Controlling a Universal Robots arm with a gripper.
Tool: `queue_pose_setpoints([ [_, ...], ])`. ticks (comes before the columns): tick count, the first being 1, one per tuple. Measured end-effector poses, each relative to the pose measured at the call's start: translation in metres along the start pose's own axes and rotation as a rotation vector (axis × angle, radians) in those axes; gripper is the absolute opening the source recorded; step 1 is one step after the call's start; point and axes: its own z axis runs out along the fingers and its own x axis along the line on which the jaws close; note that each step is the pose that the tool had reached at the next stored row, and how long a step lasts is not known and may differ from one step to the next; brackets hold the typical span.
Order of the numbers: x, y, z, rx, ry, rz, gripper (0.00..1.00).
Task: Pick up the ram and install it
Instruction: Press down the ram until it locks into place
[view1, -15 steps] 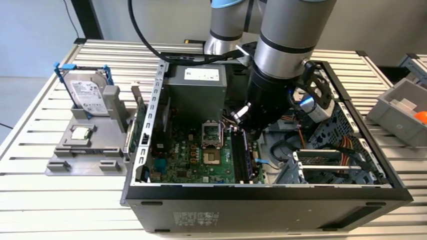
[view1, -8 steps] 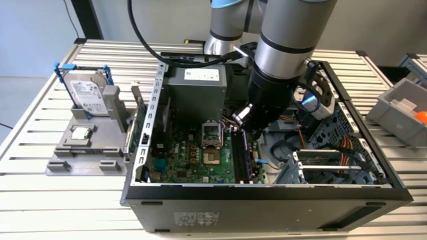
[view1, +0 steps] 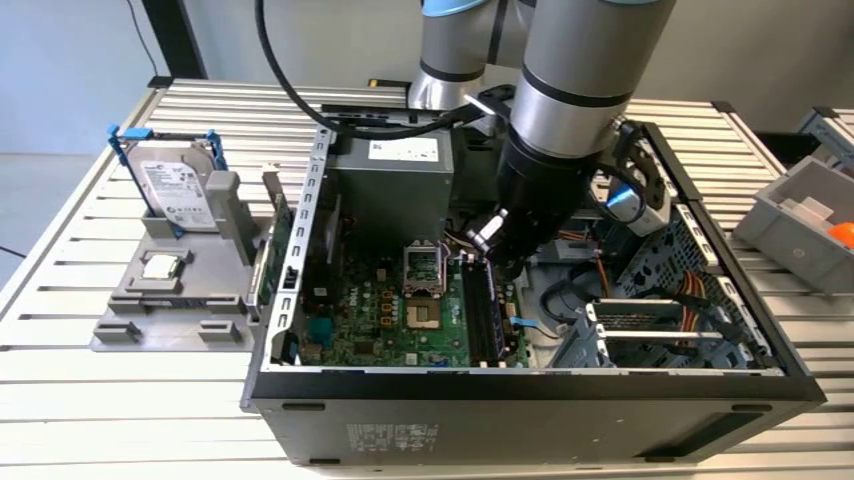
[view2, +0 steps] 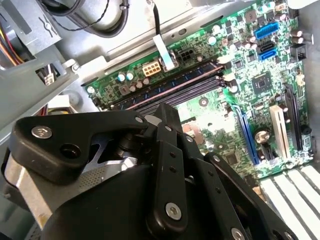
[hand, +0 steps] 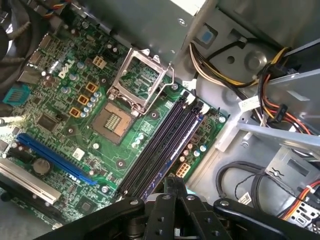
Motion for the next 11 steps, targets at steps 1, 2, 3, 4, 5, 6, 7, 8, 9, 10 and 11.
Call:
queue_pose_setpoints([
  [1,-0.0001,-0.0001,0.0,-0.0002,-0.0001,-0.007,0.0],
  [2,-0.0003,-0.0002,0.0,-0.0003,0.0,-0.013,0.0],
  [3,-0.0004,-0.0003,0.0,-0.0004,0.0,-0.019,0.0],
  [4,-0.0006,-0.0004,0.0,-0.0007,-0.0001,-0.025,0.0],
  [5,-0.0007,-0.0004,0.0,-0.0008,-0.0001,-0.031,0.0],
  [6,-0.0008,-0.0005,0.0,-0.0009,-0.0001,-0.038,0.0],
  [7,-0.0009,-0.0006,0.0,-0.0011,-0.0001,-0.043,0.0],
  [8,-0.001,-0.0006,0.0,-0.0011,-0.0002,-0.049,0.0],
  [9,-0.001,-0.0007,0.0,-0.0012,-0.0002,-0.055,0.0],
  [10,-0.0011,-0.0007,0.0,-0.0013,-0.0002,-0.06,0.0],
  [11,-0.0012,-0.0007,0.0,-0.0015,-0.0002,-0.066,0.0],
])
